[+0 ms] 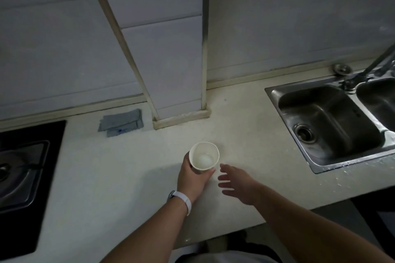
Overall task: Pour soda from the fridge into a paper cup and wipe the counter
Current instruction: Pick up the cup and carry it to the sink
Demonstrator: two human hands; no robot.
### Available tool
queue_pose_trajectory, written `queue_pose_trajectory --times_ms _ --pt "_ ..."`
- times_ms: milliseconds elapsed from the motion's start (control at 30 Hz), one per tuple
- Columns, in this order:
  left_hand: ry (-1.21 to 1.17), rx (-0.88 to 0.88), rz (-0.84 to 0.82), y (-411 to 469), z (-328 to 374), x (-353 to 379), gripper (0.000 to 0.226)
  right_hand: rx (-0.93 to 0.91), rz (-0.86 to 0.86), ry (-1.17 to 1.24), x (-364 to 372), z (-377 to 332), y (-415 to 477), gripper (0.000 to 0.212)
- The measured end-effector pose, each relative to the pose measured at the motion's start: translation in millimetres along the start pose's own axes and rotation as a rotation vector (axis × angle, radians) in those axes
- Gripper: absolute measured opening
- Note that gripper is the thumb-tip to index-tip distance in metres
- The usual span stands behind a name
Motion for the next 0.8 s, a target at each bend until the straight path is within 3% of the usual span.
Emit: queue_pose_trajectory --times_ms 400,567,800 --pt "-0.003 0.029 -0.015 -14.4 7.7 -12.1 0.064 0.006 -0.092 0.154 2.9 -8.3 7.5 0.054" --pt "0.011 0.085 -0.092 -21.2 25.2 -11.8 0.073 -0.021 -0.083 0.197 2.7 -9.2 4.4 0.054" --pt "0.066 0.194 -0.222 -29.6 44.3 11.6 0.061 -0.109 -0.025 0.275 -10.1 -12.2 -20.8 0.043"
Point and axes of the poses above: each hand's wrist, its own y-axis towards the middle knuckle, its own x-axis out of the palm, z = x × y, the point moved 10 cm from there along y, towards the middle knuckle, and after that the axes turned 8 degrees about -x, right-handed, at the moved point
